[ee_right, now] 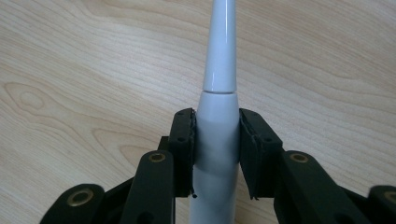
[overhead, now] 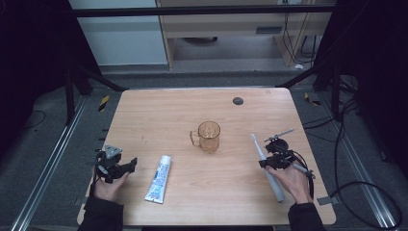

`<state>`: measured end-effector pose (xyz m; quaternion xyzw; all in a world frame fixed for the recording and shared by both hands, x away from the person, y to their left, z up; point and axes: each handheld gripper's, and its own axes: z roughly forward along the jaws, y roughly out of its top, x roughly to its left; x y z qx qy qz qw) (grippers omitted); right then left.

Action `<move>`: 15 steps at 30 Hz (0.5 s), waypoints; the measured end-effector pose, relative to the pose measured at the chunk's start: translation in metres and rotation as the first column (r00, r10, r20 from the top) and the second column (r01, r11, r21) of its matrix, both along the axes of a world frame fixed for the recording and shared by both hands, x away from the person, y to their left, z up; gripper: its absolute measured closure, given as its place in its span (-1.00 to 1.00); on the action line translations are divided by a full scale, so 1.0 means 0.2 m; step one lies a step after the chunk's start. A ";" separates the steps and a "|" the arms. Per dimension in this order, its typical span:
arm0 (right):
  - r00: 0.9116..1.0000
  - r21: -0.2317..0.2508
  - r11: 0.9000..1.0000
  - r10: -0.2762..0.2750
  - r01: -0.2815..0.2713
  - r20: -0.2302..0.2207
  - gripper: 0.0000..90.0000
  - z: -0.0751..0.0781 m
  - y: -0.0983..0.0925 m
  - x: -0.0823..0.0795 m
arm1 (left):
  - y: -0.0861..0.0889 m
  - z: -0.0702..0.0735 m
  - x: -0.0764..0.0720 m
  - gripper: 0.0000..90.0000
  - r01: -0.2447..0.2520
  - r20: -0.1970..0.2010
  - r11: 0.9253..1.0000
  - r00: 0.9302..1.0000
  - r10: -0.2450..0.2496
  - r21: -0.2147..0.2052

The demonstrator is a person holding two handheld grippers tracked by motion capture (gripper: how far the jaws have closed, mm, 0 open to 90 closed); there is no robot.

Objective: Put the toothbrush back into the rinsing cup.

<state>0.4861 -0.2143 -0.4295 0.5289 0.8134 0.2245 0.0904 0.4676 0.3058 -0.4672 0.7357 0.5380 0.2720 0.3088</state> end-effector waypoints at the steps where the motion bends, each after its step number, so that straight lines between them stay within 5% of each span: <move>1: 1.000 0.002 1.000 0.001 -0.001 0.002 0.51 0.00 0.00 0.00 | 0.00 0.00 0.00 -0.24 0.000 0.000 1.000 1.000 0.000 0.000; 15: 0.990 0.055 0.998 -0.010 0.002 0.138 0.51 0.12 -0.02 -0.04 | 0.00 0.00 0.00 -0.24 -0.002 0.002 1.000 1.000 0.002 -0.002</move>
